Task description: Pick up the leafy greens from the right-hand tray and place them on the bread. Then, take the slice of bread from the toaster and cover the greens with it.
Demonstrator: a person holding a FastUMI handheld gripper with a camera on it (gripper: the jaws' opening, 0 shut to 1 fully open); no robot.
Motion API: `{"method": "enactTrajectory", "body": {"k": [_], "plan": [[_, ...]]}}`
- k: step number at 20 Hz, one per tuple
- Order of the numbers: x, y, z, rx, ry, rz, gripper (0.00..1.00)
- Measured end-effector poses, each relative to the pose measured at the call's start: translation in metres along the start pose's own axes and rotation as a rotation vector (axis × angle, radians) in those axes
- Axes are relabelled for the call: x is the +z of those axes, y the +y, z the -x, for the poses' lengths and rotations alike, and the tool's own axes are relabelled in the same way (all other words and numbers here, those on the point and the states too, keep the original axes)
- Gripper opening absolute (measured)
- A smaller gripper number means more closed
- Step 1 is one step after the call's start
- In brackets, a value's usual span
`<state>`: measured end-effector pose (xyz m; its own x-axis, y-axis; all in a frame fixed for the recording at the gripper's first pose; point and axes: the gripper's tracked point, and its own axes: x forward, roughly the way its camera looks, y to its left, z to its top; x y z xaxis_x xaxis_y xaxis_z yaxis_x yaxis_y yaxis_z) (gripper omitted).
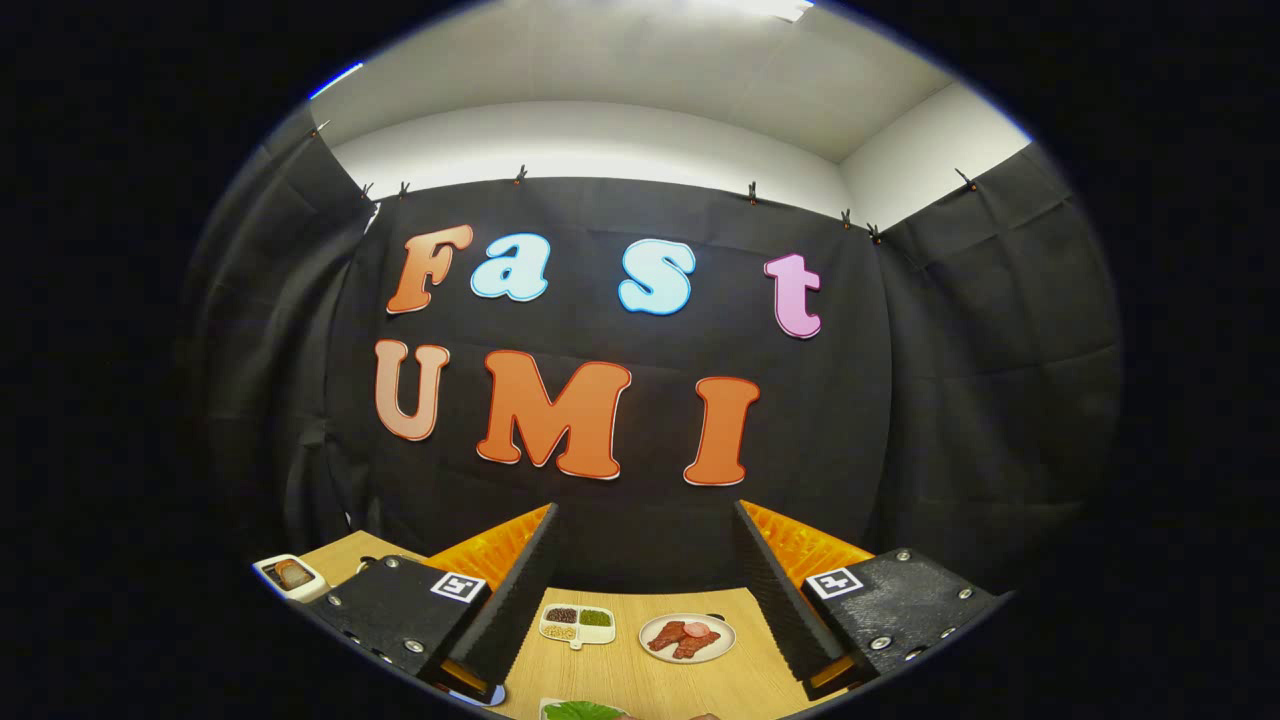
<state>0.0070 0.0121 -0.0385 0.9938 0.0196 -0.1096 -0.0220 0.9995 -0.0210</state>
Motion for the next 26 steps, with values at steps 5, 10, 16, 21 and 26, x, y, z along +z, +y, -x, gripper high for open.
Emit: {"method": "enactTrajectory", "body": {"k": [5,10,16,21,26], "plan": [[-0.040,0.002,-0.004,0.022,0.098,-0.029,1.00],[-0.108,0.012,-0.008,0.064,0.286,-0.036,1.00],[-0.213,0.037,0.003,0.155,0.589,-0.038,1.00],[-0.280,0.050,0.018,0.192,0.785,-0.057,1.00],[-0.345,0.066,0.049,0.247,0.978,-0.053,1.00]]}}
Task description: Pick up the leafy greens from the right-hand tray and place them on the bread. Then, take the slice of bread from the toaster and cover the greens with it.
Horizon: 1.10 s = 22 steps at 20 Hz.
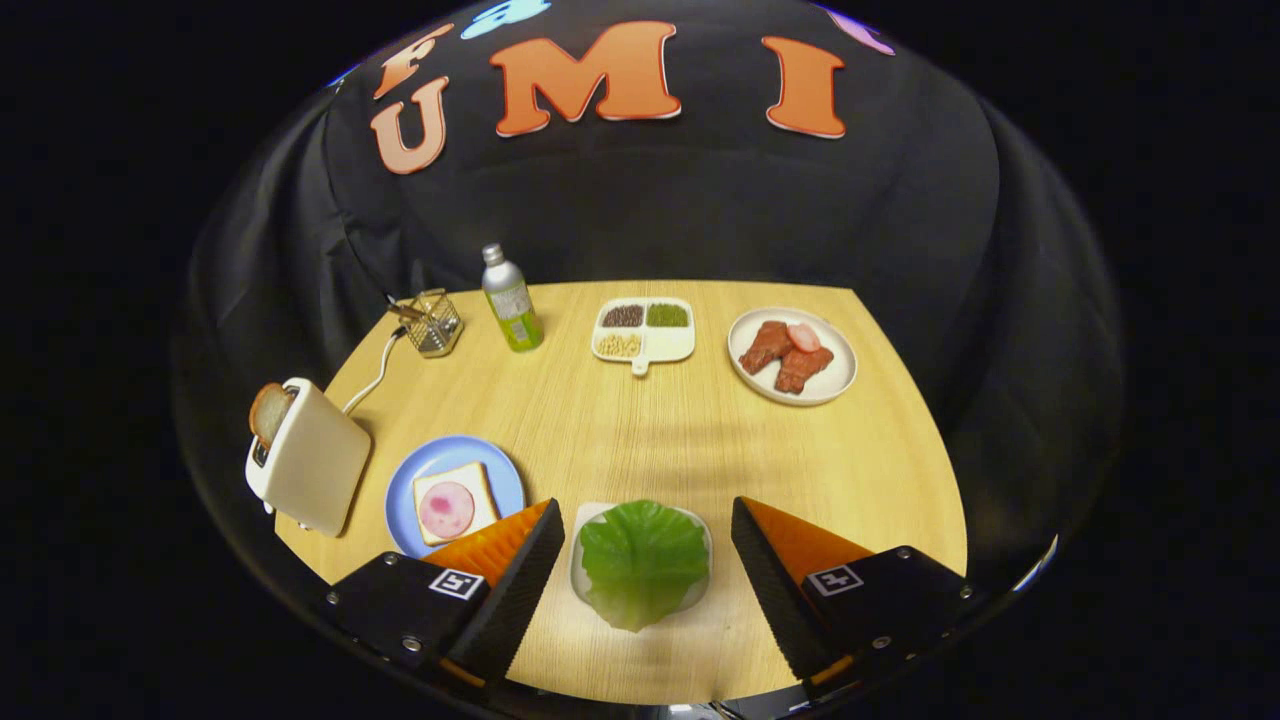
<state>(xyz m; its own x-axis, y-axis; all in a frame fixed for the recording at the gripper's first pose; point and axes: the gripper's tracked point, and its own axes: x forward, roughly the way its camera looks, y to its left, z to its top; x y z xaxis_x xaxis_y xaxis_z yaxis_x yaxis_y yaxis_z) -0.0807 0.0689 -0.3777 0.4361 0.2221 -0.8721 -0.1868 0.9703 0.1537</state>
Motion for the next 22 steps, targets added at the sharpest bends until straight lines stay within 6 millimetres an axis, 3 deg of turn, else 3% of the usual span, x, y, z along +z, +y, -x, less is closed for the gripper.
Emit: {"method": "enactTrajectory", "body": {"k": [3,9,16,22], "plan": [[-0.030,0.004,-0.019,0.013,0.105,0.005,1.00],[-0.070,0.013,-0.052,0.037,0.264,0.010,1.00],[-0.099,0.013,-0.085,0.025,0.399,-0.028,0.97],[-0.112,0.011,-0.101,-0.004,0.464,-0.058,0.93]]}}
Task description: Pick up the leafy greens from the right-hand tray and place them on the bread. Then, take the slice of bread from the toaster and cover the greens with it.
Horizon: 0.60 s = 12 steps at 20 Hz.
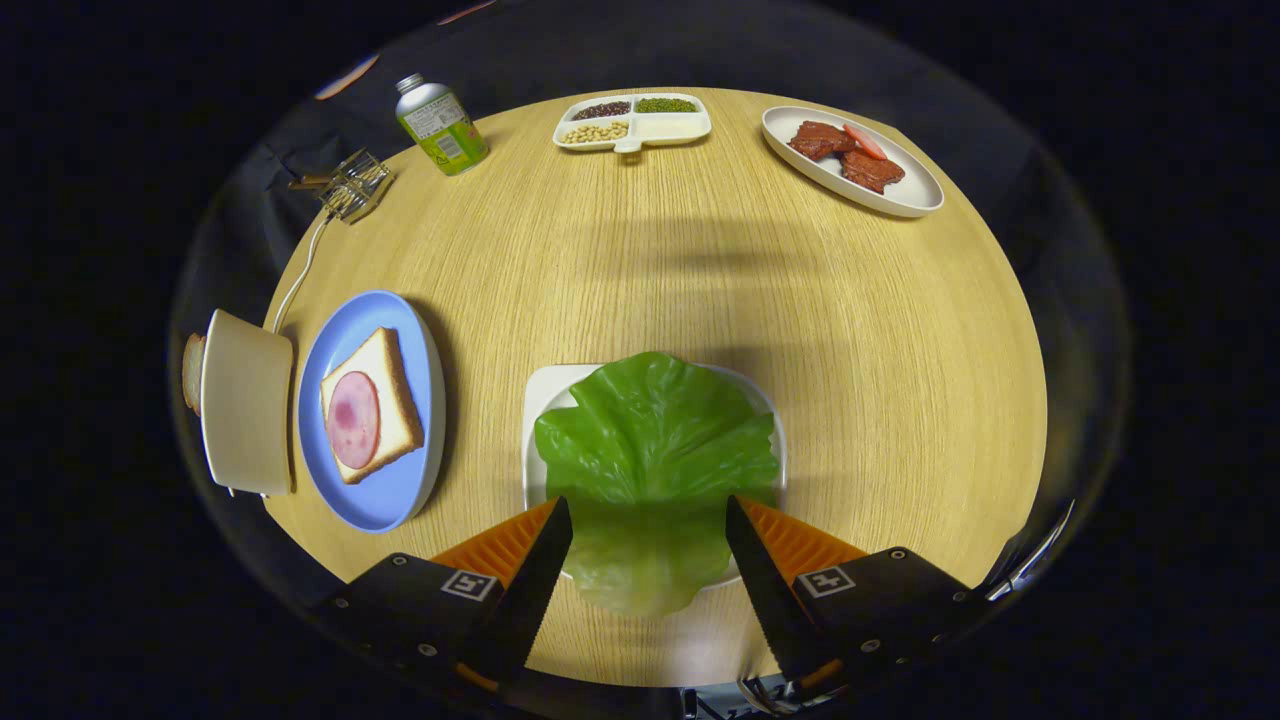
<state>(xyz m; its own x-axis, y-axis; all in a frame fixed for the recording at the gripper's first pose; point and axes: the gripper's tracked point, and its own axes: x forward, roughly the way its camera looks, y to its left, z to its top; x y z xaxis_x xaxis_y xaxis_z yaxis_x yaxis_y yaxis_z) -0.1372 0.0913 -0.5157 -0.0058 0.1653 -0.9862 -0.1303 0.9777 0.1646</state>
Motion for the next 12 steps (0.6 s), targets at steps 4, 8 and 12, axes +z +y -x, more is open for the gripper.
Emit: {"method": "enactTrajectory", "body": {"k": [4,8,12], "plan": [[-0.002,-0.003,-0.011,-0.032,0.018,-0.005,0.89],[0.001,-0.006,-0.012,-0.069,0.006,0.008,0.77],[0.001,-0.011,-0.012,-0.078,0.010,-0.032,0.61]]}}
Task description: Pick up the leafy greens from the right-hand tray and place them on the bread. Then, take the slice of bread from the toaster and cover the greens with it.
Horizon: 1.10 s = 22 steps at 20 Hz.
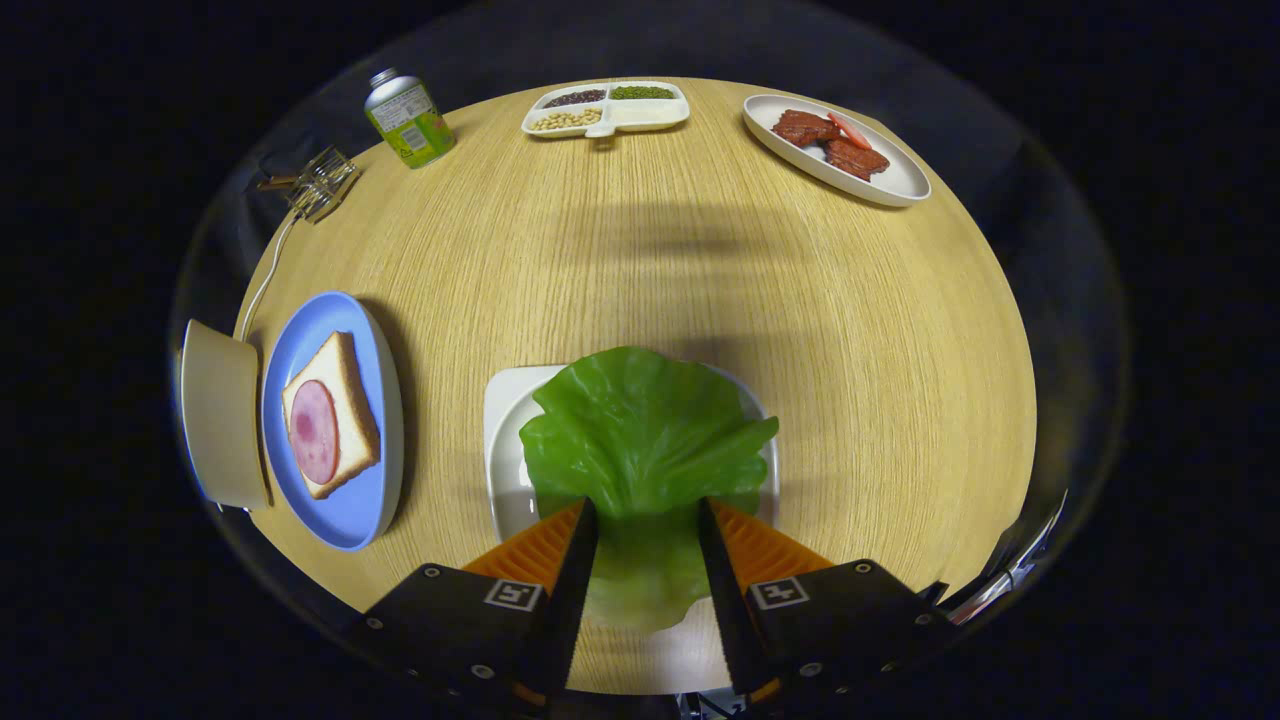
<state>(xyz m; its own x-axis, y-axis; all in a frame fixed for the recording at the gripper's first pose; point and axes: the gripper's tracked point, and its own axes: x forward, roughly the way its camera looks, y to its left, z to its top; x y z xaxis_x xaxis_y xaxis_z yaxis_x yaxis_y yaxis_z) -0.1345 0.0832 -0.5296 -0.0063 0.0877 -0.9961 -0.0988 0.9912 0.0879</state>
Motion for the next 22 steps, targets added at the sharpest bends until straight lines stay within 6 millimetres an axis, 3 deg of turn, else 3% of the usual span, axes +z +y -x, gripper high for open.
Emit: {"method": "enactTrajectory", "body": {"k": [4,8,18,22], "plan": [[0.002,0.002,0.000,-0.002,-0.027,0.000,0.27],[0.003,0.007,0.004,0.020,-0.030,-0.020,0.08],[0.021,0.045,0.055,0.134,-0.108,-0.052,0.06],[0.035,0.080,0.080,0.187,-0.150,-0.020,0.05]]}}
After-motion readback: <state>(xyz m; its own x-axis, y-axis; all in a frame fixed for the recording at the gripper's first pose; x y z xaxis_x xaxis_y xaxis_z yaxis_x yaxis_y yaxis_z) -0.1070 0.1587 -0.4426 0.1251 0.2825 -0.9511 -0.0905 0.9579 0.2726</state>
